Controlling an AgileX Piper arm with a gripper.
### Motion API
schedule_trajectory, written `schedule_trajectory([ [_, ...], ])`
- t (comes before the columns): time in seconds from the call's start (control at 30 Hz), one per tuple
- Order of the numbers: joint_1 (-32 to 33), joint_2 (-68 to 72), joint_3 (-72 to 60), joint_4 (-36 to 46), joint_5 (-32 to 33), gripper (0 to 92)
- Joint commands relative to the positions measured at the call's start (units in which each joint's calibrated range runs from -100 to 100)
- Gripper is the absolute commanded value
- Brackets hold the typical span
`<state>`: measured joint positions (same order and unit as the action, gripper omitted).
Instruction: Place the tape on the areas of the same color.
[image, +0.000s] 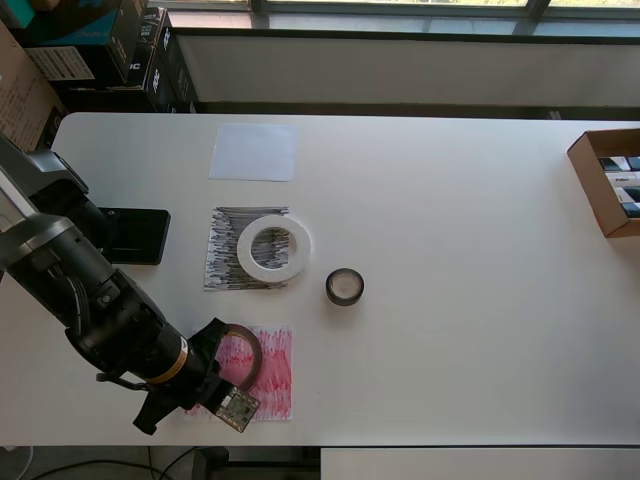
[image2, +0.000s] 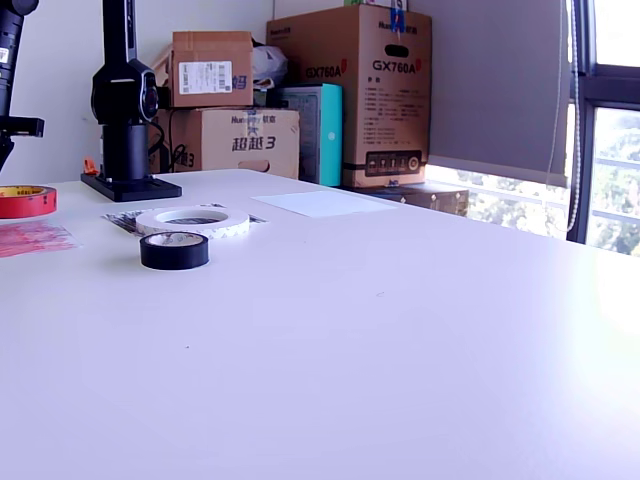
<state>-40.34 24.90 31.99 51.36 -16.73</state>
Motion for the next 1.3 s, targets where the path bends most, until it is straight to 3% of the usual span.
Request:
schedule_trajectory([
  [0.0, -0.61, 2.42, -2.96, -0.24, 0.45, 0.0],
  [1.27, 0.57, 6.63, -5.69, 0.27, 0.21, 0.0],
])
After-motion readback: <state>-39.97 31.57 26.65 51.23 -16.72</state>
